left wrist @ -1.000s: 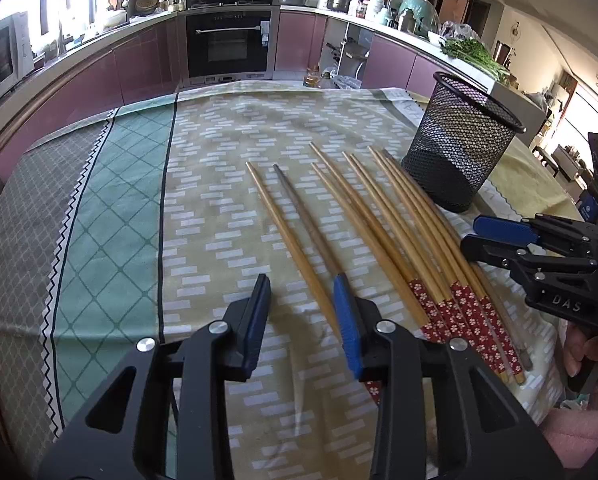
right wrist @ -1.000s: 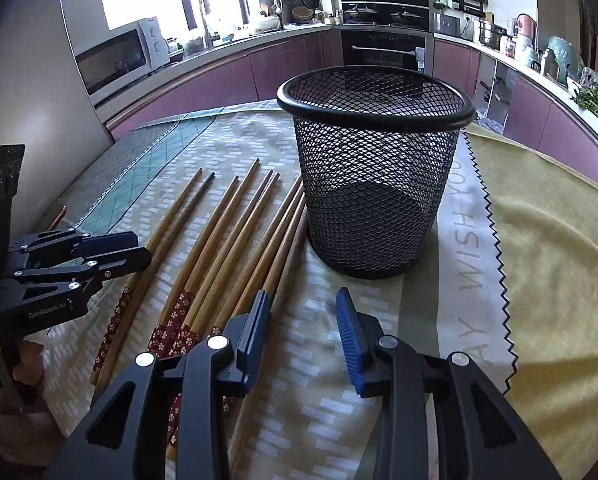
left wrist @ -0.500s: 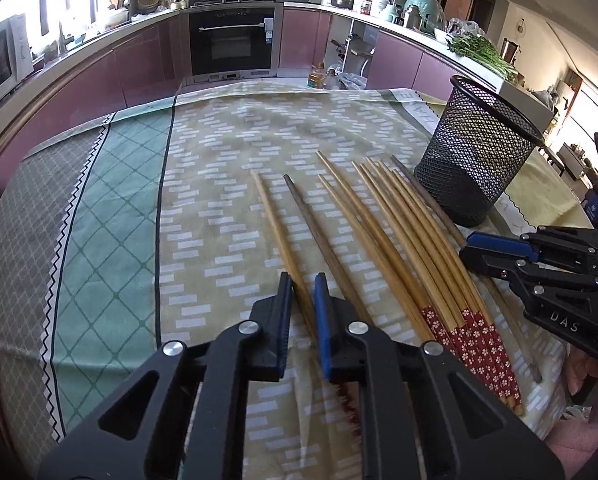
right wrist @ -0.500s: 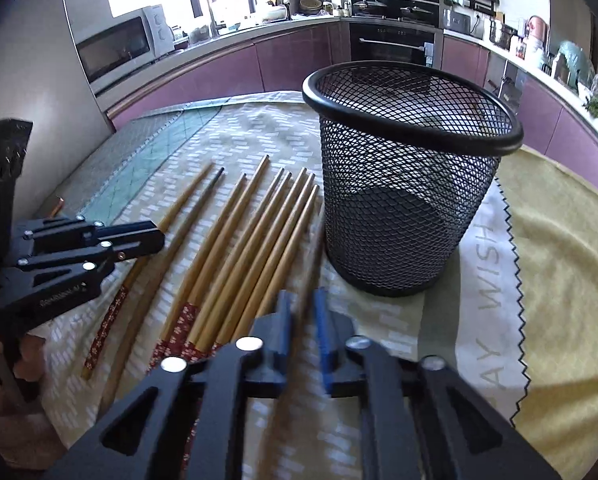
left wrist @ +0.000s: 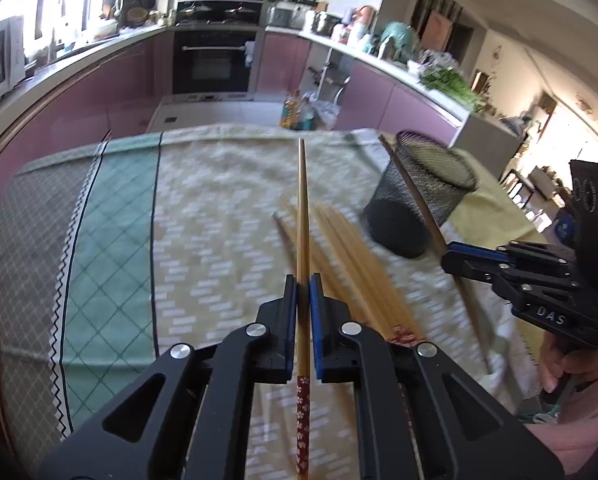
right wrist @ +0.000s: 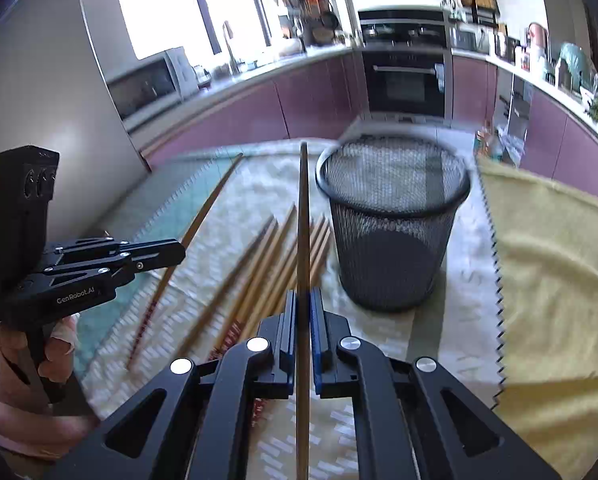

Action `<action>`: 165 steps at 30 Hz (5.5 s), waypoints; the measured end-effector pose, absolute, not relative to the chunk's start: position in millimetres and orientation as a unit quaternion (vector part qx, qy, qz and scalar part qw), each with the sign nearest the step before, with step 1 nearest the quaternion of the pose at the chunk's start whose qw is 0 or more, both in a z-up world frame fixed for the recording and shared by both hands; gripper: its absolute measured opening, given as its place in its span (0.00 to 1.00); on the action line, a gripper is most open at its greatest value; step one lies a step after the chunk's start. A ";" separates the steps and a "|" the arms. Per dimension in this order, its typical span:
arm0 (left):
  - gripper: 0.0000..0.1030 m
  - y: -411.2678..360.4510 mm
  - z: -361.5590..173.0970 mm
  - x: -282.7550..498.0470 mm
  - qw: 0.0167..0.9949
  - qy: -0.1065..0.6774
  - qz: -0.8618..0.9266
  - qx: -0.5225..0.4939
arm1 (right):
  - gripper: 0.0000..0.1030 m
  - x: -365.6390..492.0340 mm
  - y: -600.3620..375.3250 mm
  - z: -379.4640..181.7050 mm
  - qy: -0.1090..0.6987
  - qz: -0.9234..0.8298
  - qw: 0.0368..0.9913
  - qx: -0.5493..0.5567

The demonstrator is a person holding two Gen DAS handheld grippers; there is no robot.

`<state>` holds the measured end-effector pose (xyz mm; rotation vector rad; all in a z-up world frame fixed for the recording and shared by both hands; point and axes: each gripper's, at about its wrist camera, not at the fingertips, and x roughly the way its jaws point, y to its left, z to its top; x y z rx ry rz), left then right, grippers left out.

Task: Organize utensils
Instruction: 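Lift the chopsticks upright with both tools and lower them into the black mesh holder, then open both tools to release the chopsticks and withdraw from the holder, then close the left tool on a chopstick while the right tool grasps another, then raise both chopsticks upright and lower them tip-first into the mesh holder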

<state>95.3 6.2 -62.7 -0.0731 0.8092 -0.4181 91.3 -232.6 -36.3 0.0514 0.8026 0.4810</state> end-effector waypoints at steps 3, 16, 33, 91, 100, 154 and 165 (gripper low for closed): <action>0.07 2.8 -42.1 87.7 0.900 0.370 -0.226 -0.046 | 0.05 87.0 -240.6 -20.1 0.365 0.238 0.899 0.037; 0.07 -21.0 41.4 85.7 0.907 0.283 -0.303 -0.073 | 0.05 91.8 -263.7 36.9 0.283 0.250 0.924 0.055; 0.07 -79.8 78.5 145.5 0.919 0.235 -0.306 -0.078 | 0.05 152.5 -289.7 66.0 0.246 0.207 0.946 0.046; 0.29 -16.0 -110.1 108.8 0.883 0.438 -0.169 0.008 | 0.24 111.9 -216.6 -81.9 0.449 0.214 0.867 0.017; 0.25 -16.4 -110.3 116.2 0.881 0.441 -0.170 0.012 | 0.22 114.5 -207.3 -82.1 0.450 0.202 0.870 -0.004; 0.07 -19.8 -69.3 105.7 0.886 0.401 -0.231 -0.032 | 0.06 101.1 -223.8 -38.8 0.393 0.240 0.887 0.017; 0.07 -8.2 3.8 87.1 0.902 0.324 -0.280 -0.062 | 0.06 86.1 -253.3 11.0 0.320 0.238 0.916 0.037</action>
